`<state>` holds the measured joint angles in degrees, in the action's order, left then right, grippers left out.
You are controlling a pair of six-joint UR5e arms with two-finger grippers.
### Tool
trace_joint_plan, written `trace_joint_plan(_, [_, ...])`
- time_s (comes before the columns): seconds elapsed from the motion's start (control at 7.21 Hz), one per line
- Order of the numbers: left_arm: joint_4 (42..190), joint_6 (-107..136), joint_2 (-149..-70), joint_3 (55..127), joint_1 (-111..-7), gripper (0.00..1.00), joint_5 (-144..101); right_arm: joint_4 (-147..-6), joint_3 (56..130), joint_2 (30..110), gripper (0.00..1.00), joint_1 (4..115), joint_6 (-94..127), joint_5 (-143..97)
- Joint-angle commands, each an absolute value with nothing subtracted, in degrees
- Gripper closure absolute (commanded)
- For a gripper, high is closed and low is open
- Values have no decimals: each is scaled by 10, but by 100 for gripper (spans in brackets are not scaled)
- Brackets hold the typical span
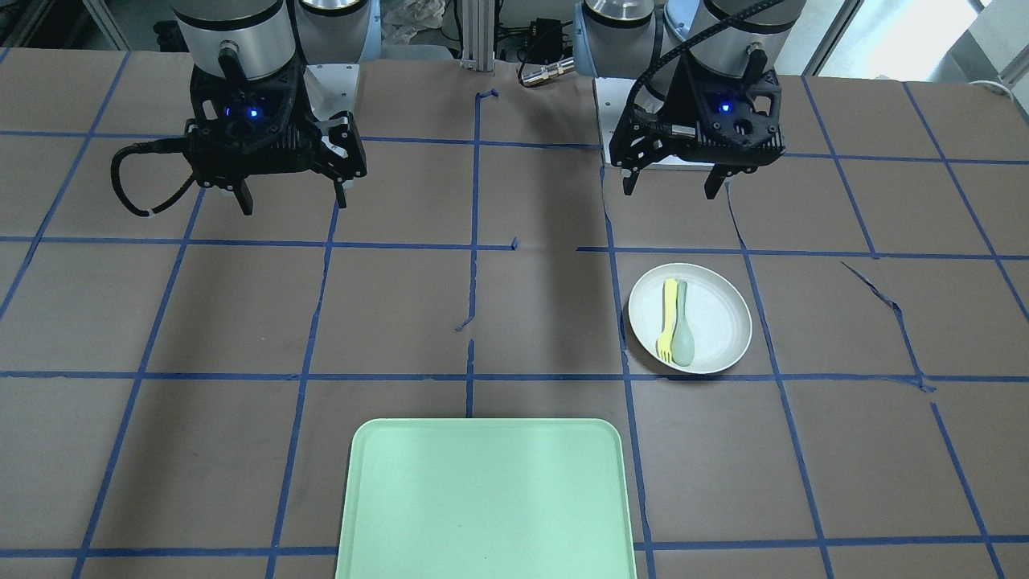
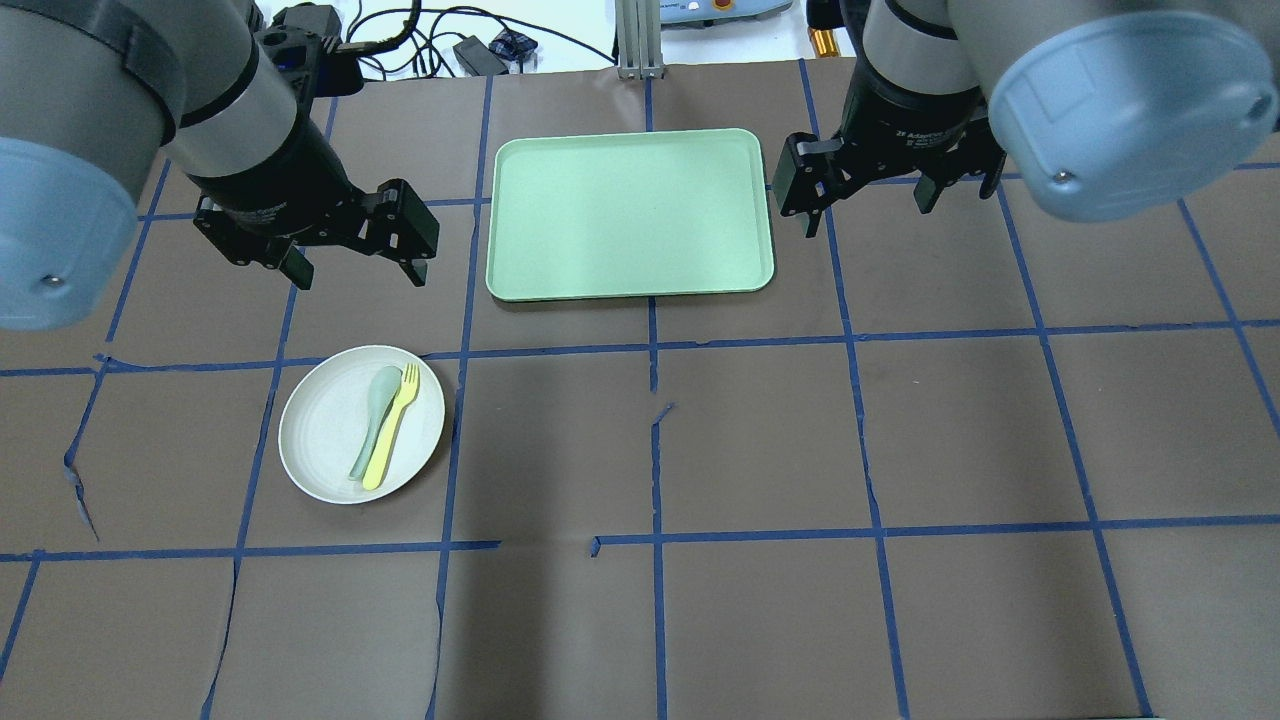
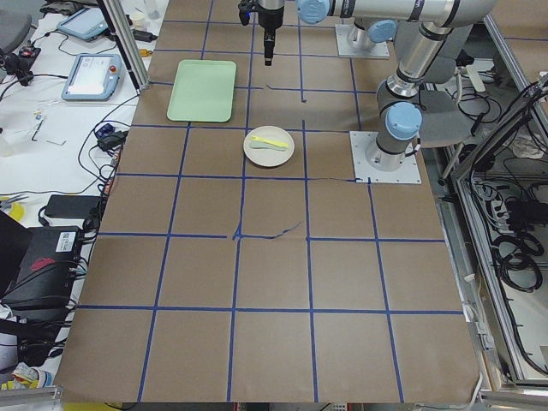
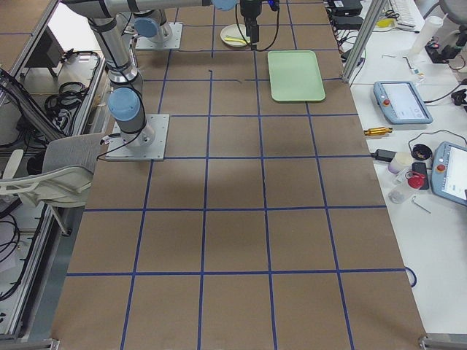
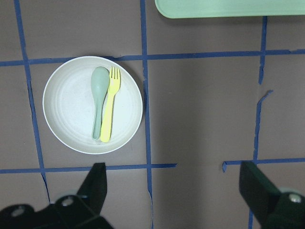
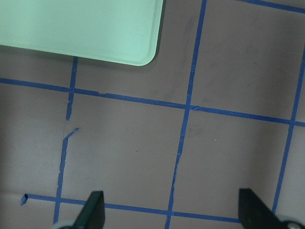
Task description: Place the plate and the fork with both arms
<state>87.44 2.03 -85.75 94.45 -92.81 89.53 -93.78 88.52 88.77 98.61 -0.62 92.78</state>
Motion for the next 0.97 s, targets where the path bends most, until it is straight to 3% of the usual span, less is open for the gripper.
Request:
trace_joint_plan(0.0, [874, 21, -859, 944, -929, 0, 896, -940, 885, 888, 0, 986, -5, 928])
trace_joint_plan(0.83, [875, 19, -857, 945, -929, 0, 897, -947, 887, 887, 0, 983, 36, 925])
